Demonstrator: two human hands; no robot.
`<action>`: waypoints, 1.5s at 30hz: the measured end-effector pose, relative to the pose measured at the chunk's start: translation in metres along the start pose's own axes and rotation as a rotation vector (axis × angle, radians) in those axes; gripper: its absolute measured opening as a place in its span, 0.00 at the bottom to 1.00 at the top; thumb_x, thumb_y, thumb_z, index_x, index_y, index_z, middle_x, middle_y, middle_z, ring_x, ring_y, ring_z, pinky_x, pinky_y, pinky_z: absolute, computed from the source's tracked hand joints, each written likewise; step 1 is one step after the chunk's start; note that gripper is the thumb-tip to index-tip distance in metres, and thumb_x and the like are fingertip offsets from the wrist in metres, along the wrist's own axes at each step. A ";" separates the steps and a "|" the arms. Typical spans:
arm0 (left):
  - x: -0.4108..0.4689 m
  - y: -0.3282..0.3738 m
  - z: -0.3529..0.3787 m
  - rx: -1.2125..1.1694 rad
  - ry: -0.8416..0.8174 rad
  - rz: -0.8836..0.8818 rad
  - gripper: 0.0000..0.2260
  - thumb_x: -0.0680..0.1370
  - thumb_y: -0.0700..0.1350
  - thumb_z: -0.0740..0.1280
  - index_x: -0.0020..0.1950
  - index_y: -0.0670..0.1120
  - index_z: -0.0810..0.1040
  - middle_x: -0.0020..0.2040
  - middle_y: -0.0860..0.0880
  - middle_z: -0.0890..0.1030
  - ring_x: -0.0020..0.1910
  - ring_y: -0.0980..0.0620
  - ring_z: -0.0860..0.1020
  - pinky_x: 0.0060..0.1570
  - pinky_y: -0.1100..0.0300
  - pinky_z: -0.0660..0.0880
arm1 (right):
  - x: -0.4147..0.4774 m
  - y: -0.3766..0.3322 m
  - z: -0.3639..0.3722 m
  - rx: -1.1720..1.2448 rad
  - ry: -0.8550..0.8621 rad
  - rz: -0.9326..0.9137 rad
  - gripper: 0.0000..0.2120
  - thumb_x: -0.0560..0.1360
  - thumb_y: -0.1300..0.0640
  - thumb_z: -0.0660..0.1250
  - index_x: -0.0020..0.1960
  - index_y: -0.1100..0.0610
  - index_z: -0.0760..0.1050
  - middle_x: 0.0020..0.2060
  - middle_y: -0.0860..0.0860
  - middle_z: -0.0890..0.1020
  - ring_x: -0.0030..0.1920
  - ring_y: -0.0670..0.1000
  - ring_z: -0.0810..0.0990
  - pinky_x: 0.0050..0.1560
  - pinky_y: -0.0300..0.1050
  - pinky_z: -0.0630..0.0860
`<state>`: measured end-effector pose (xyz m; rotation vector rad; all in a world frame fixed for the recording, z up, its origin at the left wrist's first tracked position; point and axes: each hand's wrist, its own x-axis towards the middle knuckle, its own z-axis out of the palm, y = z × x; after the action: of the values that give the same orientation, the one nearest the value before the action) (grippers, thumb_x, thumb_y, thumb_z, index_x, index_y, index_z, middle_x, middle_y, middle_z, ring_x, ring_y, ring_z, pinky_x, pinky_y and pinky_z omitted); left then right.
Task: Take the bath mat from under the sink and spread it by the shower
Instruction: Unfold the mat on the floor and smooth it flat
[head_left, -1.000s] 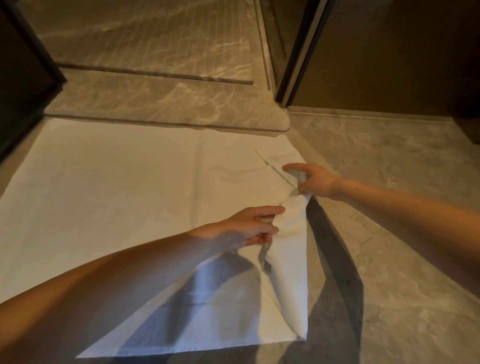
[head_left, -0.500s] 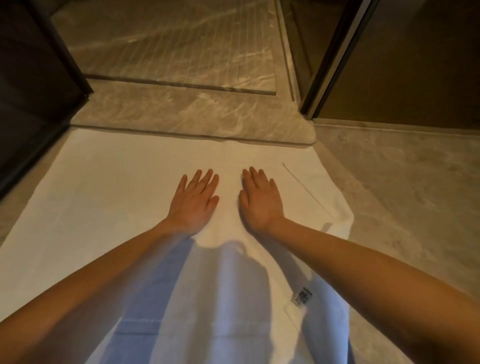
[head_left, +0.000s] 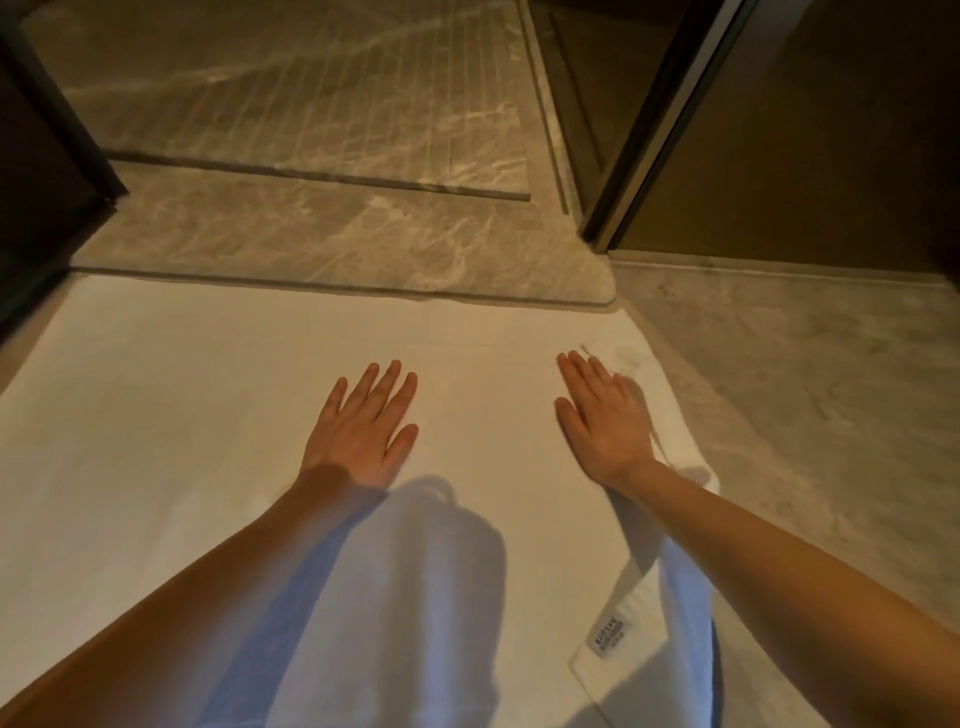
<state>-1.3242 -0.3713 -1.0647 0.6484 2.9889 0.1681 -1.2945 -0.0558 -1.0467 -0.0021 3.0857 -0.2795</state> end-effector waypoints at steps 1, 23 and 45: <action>0.000 0.001 0.000 -0.006 0.004 0.002 0.31 0.76 0.61 0.35 0.79 0.54 0.44 0.80 0.54 0.44 0.79 0.53 0.42 0.73 0.53 0.36 | 0.001 0.010 -0.002 -0.004 -0.002 0.018 0.26 0.83 0.45 0.48 0.80 0.50 0.51 0.79 0.49 0.56 0.79 0.51 0.51 0.77 0.53 0.48; 0.065 0.104 -0.011 -0.001 0.024 0.234 0.26 0.83 0.51 0.45 0.80 0.46 0.46 0.81 0.48 0.47 0.79 0.50 0.44 0.75 0.53 0.37 | 0.027 -0.047 0.003 0.088 0.014 0.065 0.25 0.84 0.50 0.46 0.80 0.52 0.50 0.79 0.49 0.53 0.79 0.51 0.47 0.77 0.51 0.43; 0.067 0.094 -0.004 -0.052 0.056 0.238 0.29 0.80 0.52 0.44 0.79 0.44 0.53 0.80 0.46 0.54 0.79 0.50 0.51 0.76 0.51 0.44 | -0.002 -0.042 -0.006 0.270 0.122 0.447 0.28 0.83 0.50 0.48 0.80 0.58 0.46 0.80 0.54 0.50 0.79 0.52 0.46 0.77 0.49 0.41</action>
<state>-1.3473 -0.2583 -1.0526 1.0077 2.9398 0.2815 -1.2933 -0.0956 -1.0331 0.7231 3.0197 -0.6842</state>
